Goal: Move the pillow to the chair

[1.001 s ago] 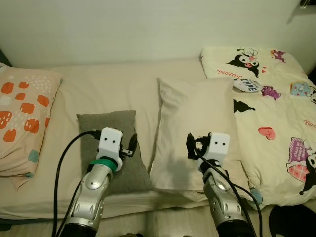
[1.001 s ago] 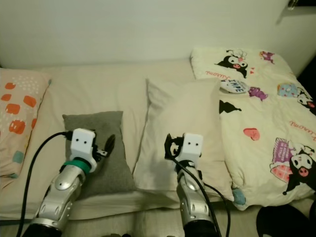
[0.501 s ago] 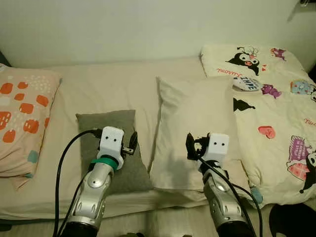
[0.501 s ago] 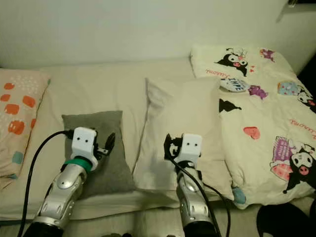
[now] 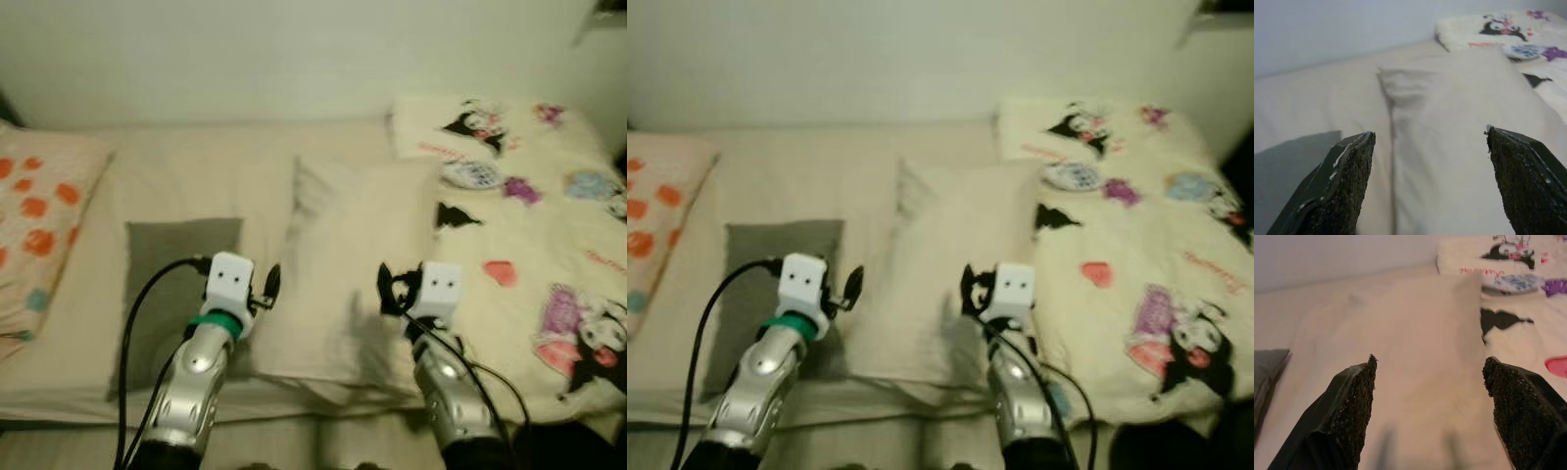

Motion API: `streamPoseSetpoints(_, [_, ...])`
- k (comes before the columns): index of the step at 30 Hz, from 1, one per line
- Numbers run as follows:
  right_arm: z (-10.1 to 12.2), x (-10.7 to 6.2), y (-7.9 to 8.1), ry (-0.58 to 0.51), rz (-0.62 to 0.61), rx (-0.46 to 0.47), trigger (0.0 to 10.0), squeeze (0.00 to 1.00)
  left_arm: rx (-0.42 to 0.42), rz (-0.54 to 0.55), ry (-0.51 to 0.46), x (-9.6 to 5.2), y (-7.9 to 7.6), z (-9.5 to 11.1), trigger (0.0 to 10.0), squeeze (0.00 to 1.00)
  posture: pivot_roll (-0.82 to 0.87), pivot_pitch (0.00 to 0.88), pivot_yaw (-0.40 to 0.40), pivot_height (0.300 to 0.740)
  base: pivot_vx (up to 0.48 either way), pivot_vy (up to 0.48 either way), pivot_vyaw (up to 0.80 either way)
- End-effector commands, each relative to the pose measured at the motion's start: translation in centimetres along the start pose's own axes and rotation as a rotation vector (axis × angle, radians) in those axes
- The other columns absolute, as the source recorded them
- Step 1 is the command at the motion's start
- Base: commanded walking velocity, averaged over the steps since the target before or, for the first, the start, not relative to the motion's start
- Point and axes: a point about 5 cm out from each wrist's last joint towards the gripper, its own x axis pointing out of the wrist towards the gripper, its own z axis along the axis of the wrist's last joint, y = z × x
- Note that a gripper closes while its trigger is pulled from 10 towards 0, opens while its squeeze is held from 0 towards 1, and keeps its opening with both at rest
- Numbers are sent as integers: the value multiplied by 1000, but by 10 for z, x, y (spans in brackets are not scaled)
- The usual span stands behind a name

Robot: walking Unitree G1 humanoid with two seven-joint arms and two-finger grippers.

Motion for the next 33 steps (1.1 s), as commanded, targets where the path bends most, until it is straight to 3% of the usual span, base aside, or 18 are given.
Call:
streamPoseSetpoints(1, [-7,-3,1,28,1,6,10000,0,-4,13,40,-4,3,-9,10000,0,6,34,85,740,0,-480,0])
streamPoseSetpoints(2, [-7,-3,1,28,1,6,10000,0,-4,13,40,-4,3,-9,10000,0,6,34,85,740,0,-480,0])
streamPoseSetpoints(3, [-7,-3,1,29,0,5,10000,0,-73,34,69,-4,6,-11,10000,0,6,35,85,740,0,0,0])
streamPoseSetpoints(6, [-7,-3,1,29,-1,5,10000,0,-84,46,72,-4,8,-11,10000,0,5,34,84,740,0,320,0])
streamPoseSetpoints(11, [-7,-4,1,32,-2,4,10000,0,-71,51,52,-4,11,-10,10000,0,5,36,86,740,0,480,0])
streamPoseSetpoints(17, [-10,-4,1,50,-4,7,10000,0,-5,36,64,-6,15,-12,10000,0,7,44,89,740,0,0,0])
streamPoseSetpoints(33, [-16,-4,3,82,5,6,10000,0,-7,79,51,-5,22,-9,10000,0,14,55,77,740,0,0,0])
